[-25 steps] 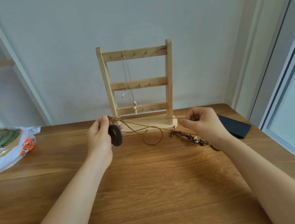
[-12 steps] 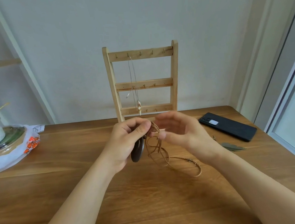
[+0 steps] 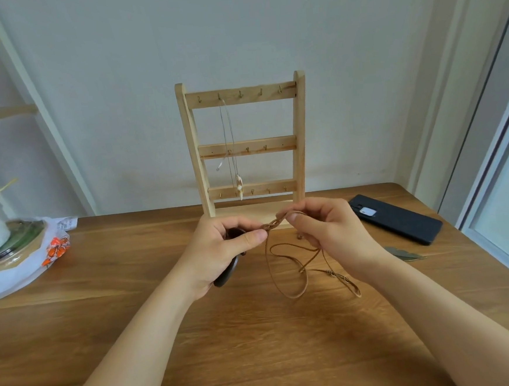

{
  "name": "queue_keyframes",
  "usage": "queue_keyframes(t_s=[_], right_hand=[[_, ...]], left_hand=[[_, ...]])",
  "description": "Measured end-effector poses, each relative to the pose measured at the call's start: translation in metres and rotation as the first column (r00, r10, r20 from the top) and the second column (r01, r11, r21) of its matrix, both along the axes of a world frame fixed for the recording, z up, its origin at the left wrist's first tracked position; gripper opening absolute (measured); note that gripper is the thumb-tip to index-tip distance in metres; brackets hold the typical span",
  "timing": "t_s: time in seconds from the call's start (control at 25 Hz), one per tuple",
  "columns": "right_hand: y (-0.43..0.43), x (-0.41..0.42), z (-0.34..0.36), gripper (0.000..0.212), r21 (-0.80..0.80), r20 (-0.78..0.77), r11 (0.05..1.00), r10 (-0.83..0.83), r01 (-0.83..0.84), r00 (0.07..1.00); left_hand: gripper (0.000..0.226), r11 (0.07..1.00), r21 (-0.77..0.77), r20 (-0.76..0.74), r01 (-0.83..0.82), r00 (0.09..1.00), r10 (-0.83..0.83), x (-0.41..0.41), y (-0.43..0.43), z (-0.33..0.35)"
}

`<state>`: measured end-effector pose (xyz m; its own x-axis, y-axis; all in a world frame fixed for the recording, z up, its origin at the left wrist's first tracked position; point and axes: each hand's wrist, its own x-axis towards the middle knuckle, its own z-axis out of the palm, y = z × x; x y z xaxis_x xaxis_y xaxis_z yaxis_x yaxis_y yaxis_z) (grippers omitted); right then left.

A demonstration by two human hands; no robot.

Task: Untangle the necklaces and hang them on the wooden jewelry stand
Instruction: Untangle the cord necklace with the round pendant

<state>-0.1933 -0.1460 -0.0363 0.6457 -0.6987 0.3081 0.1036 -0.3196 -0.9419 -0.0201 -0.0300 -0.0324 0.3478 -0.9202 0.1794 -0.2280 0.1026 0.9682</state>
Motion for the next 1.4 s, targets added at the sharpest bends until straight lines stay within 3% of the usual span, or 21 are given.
queue_keyframes(t_s=[0.12, 0.28, 0.44, 0.56, 0.72, 0.84, 1.04, 1.12, 1.2, 1.28, 1.4], right_hand=[[0.001, -0.004, 0.002, 0.021, 0.0, 0.065, 0.999, 0.033, -0.033, 0.997], [0.002, -0.006, 0.003, 0.029, -0.067, 0.042, 0.997, 0.041, -0.038, 0.998], [0.003, 0.001, -0.005, 0.001, -0.089, 0.003, 0.996, 0.019, -0.019, 1.0], [0.005, 0.003, -0.007, 0.008, -0.095, -0.029, 0.994, 0.059, -0.061, 0.998], [0.004, 0.005, -0.006, 0.012, 0.146, 0.026, 0.978, 0.144, -0.146, 0.989], [0.006, 0.005, -0.006, 0.009, 0.161, 0.001, 0.972, 0.175, -0.173, 0.985], [0.007, 0.006, -0.006, 0.006, 0.008, -0.077, 0.999, 0.036, -0.036, 0.996], [0.004, 0.006, -0.004, 0.014, 0.06, -0.049, 0.998, 0.009, -0.006, 0.999], [0.003, 0.006, -0.003, 0.02, 0.293, 0.076, 0.946, 0.119, -0.136, 0.99], [0.003, 0.005, -0.001, 0.017, 0.487, 0.202, 0.806, 0.27, -0.336, 0.941], [-0.003, -0.002, 0.004, 0.012, 0.573, 0.336, 0.667, 0.337, -0.475, 0.879]], left_hand=[[0.012, 0.999, -0.013, -0.012, -0.05, 0.999, 0.05, 0.0, -0.001, -0.001], [0.012, 0.996, -0.032, -0.016, -0.08, 0.997, 0.079, 0.0, -0.002, -0.002], [0.013, 0.998, -0.052, 0.021, -0.031, 0.999, 0.032, -0.001, -0.002, -0.003], [0.012, 0.998, -0.069, 0.054, 0.005, 0.999, -0.002, -0.002, -0.002, -0.004], [0.013, 0.996, -0.087, 0.068, -0.015, 0.997, 0.02, -0.002, -0.003, -0.005], [0.012, 0.995, -0.101, 0.085, -0.026, 0.996, 0.035, -0.001, -0.003, -0.007], [0.012, 0.995, -0.086, 0.137, -0.045, 0.989, 0.057, 0.001, -0.004, -0.01], [0.014, 0.994, -0.083, 0.154, -0.066, 0.985, 0.079, 0.004, -0.005, -0.012], [0.016, 0.993, -0.084, 0.146, -0.084, 0.985, 0.096, 0.004, -0.006, -0.013], [0.018, 0.992, -0.087, 0.151, -0.094, 0.983, 0.106, 0.004, -0.006, -0.013], [0.019, 0.983, -0.094, 0.151, -0.158, 0.974, 0.171, 0.007, -0.006, -0.013]])
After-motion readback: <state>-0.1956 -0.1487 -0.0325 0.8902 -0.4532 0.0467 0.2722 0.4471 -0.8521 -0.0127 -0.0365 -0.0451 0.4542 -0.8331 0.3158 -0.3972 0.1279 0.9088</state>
